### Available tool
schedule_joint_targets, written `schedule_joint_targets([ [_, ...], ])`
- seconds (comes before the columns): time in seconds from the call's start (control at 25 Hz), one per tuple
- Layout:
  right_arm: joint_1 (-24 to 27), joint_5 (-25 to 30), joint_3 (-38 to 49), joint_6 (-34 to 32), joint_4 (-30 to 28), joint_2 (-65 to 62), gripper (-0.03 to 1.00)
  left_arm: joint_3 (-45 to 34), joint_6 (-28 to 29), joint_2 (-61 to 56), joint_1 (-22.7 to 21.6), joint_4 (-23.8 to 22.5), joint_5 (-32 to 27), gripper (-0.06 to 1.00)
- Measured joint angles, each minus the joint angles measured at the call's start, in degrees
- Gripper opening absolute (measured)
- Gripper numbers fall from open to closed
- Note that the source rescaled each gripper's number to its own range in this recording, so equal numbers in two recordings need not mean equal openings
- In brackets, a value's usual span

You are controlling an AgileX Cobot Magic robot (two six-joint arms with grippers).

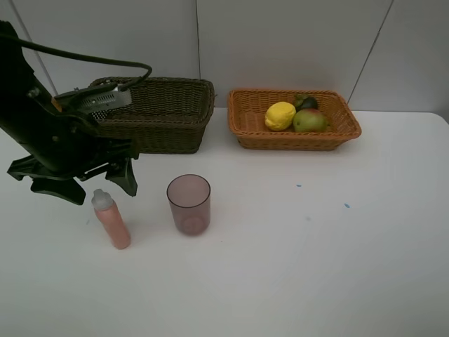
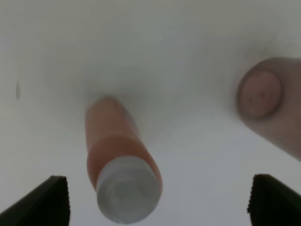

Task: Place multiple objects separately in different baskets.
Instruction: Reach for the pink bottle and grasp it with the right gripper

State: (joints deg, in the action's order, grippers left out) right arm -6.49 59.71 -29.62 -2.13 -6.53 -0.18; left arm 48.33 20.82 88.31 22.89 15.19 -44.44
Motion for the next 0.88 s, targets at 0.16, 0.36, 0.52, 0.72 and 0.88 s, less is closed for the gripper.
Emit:
schedule_joint_targets([
  [0.16, 0.0, 0.0, 0.0, 0.0, 0.0, 0.0, 1.0, 0.0, 0.3, 1.6, 0.0, -0.2, 0.0, 1.0],
  [0.36, 0.0, 0.0, 0.0, 0.0, -0.1, 0.0, 1.0, 0.0, 1.1, 4.1, 0.0, -0.7, 0.2, 1.0],
  [0.52, 0.0, 0.0, 0.0, 0.0, -0.1, 0.0, 1.0, 0.0, 1.2, 6.6, 0.0, -0.7, 0.4, 1.0],
  [0.72, 0.0, 0.0, 0.0, 0.0, -0.1, 0.0, 1.0, 0.0, 1.2, 8.6, 0.0, -0.8, 1.1, 1.0],
  [0.88, 0.0, 0.0, 0.0, 0.0, -0.1, 0.0, 1.0, 0.0, 1.2, 9.9, 0.0, -0.8, 2.0, 1.0],
])
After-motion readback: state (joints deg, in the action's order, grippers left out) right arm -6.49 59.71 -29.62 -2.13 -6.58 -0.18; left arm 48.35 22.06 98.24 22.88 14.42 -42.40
